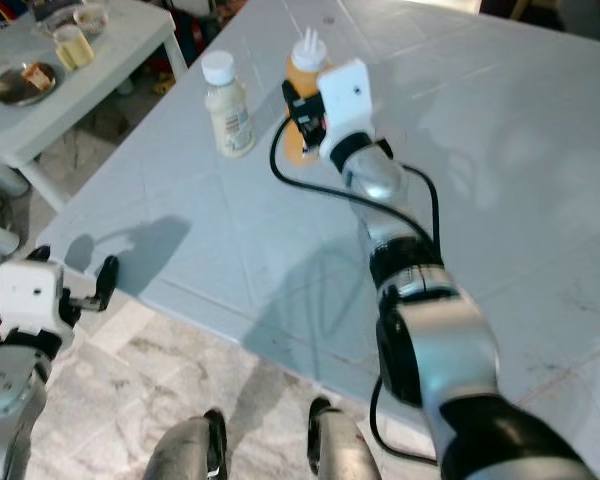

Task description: Restocking fridge

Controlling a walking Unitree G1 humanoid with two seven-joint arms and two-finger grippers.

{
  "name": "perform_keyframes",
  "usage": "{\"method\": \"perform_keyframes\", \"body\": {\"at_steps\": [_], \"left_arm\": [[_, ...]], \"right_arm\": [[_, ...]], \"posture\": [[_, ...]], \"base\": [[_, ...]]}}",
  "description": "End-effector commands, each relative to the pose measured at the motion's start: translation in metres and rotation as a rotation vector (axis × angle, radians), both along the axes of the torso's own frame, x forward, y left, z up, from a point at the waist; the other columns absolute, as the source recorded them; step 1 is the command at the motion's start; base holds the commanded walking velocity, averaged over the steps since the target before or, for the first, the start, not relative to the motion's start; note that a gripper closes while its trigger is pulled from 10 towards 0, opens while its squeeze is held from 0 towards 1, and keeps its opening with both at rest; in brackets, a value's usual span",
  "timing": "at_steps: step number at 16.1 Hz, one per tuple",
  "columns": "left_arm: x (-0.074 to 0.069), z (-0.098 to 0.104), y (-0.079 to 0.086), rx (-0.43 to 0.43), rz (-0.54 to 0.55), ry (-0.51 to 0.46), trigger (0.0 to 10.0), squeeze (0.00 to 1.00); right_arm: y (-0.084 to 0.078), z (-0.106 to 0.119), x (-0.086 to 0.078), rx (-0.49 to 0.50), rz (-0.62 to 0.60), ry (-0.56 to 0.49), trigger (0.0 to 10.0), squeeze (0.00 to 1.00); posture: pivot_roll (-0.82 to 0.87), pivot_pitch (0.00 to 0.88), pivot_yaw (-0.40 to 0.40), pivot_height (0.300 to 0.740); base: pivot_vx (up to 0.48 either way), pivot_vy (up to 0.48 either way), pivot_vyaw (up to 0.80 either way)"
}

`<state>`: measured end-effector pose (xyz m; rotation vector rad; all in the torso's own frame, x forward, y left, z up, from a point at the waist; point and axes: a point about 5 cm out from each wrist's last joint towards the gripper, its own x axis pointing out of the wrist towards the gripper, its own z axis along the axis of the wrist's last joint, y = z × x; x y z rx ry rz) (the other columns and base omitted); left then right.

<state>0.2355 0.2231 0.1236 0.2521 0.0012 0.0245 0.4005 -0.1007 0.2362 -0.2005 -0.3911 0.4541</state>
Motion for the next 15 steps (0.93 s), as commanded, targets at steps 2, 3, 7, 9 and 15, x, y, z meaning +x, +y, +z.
{"method": "perform_keyframes", "body": {"at_steps": [2, 3, 7, 9, 15], "left_arm": [[0.002, -0.001, 0.003, -0.037, 0.034, -0.018, 10.0, 0.00], [0.004, 0.001, 0.001, -0.044, 0.037, -0.031, 10.0, 0.00], [0.008, -0.014, -0.015, -0.141, 0.054, -0.002, 10.0, 0.00], [0.007, -0.015, -0.017, -0.148, 0.065, -0.006, 10.0, 0.00], [0.015, -0.019, -0.018, -0.157, 0.089, -0.015, 10.0, 0.00]], "right_arm": [[0.004, -0.041, -0.014, -0.050, 0.062, 0.100, 10.0, 0.00], [0.008, -0.041, -0.022, -0.033, 0.106, 0.076, 10.0, 0.00], [0.008, -0.060, -0.059, 0.060, 0.079, 0.140, 10.0, 0.00], [0.001, -0.066, -0.066, 0.089, -0.007, 0.160, 10.0, 0.00], [-0.011, -0.089, -0.073, 0.071, -0.190, 0.297, 10.0, 0.00]], "posture": [[0.14, 0.202, 0.029, 0.740], [0.13, 0.198, 0.031, 0.740], [0.08, 0.155, 0.003, 0.740], [0.08, 0.137, -0.016, 0.740], [0.07, 0.136, -0.039, 0.740]], "base": [[0.000, 0.000, 0.00], [0.000, 0.000, 0.00], [0.000, 0.000, 0.00], [0.000, 0.000, 0.00], [0.000, 0.000, 0.00]]}}
